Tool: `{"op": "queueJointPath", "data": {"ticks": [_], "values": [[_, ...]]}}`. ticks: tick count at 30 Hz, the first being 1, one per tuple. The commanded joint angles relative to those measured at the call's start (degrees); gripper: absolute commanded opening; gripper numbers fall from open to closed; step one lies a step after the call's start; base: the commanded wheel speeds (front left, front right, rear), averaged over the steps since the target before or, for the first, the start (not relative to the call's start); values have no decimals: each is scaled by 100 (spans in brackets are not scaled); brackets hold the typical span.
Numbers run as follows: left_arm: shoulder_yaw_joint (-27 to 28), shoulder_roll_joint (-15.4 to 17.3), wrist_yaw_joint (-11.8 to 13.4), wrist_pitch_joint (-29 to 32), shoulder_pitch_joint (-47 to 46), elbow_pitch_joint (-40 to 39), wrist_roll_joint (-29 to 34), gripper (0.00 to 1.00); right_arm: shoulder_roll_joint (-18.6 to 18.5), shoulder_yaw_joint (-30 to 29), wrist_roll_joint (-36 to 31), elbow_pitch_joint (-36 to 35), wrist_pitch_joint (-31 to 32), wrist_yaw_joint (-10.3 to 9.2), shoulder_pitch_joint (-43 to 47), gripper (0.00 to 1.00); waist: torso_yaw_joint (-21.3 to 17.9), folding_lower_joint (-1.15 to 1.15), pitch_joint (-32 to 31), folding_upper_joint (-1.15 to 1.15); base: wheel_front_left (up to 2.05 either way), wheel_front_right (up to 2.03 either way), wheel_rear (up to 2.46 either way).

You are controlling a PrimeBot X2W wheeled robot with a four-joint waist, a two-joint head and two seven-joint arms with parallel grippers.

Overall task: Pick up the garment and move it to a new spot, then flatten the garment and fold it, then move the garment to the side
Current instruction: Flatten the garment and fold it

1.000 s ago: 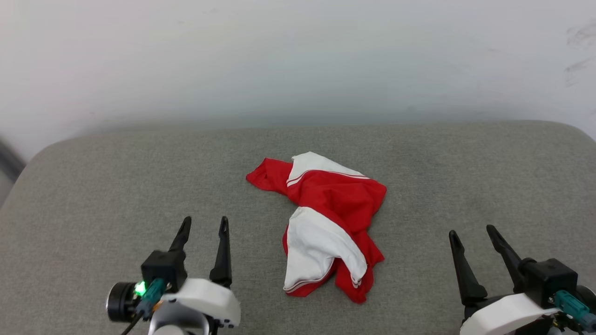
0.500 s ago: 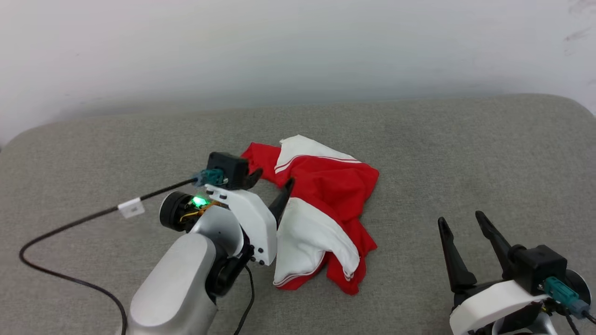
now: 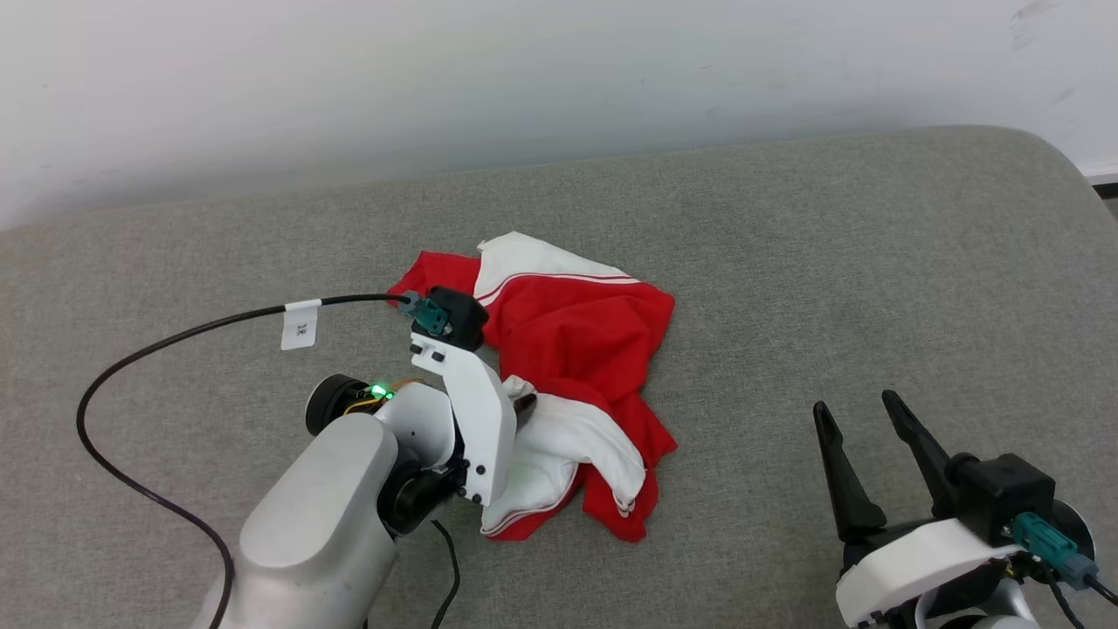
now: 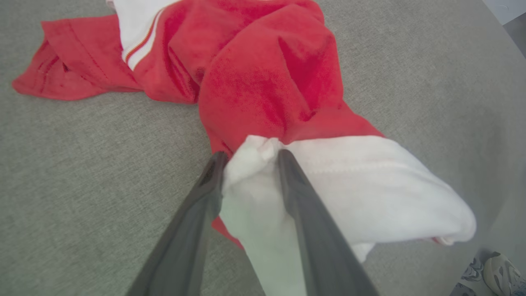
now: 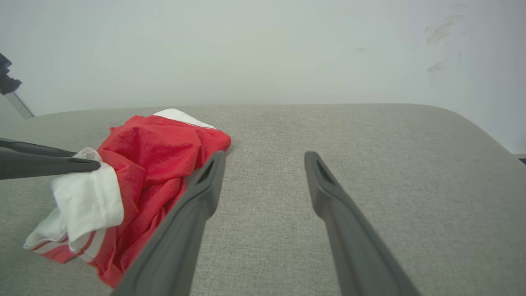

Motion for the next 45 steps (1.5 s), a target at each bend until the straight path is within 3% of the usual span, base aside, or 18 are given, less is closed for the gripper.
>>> {"op": "queueJointPath", "data": {"ticks": [1, 12, 22, 26, 30, 31, 32, 33, 45], "values": [[-19, 52, -23, 21, -79, 2, -39, 0, 13, -10, 13, 20, -37, -2, -71, 100, 0, 0, 4, 0, 0, 0, 0], [-125, 352, 29, -649, -295, -521, 192, 0, 13, -143, -1, 109, -89, -2, -107, 100, 296, 0, -43, 0, 0, 0, 0], [19, 1031, 711, -1000, 1159, -1885, 372, 0, 13, -313, -70, -2, -8, -2, -50, 100, 779, 0, -59, 0, 0, 0, 0], [-59, 1118, 942, -923, 2058, -2099, 200, 0, 12, -311, -104, -30, 38, -2, -49, 100, 883, 0, -107, 0, 0, 0, 0], [-110, 989, 1167, -988, 2763, -2106, -1, 0, 11, -286, -102, -35, 69, -2, 19, 100, 900, 0, -193, 0, 0, 0, 0], [-105, 929, 1210, -1033, 2883, -2097, -55, 8, 12, -287, -107, -29, 69, -2, 41, 100, 904, 0, -231, 0, 0, 0, 0], [-105, 876, 1239, -1079, 2997, -2091, -97, 38, 12, -291, -106, -25, 71, -2, 69, 100, 905, 0, -268, 0, 0, 0, 0], [-99, 839, 1263, -1149, 3073, -2104, -118, 100, 12, -298, -106, -25, 78, -2, 86, 100, 906, 0, -296, 0, 0, 0, 0], [198, 595, 1539, -2641, 2745, -2793, 421, 100, 12, -368, -79, -107, 230, -2, 291, 100, 904, 0, -655, 0, 0, 0, 0]]}}
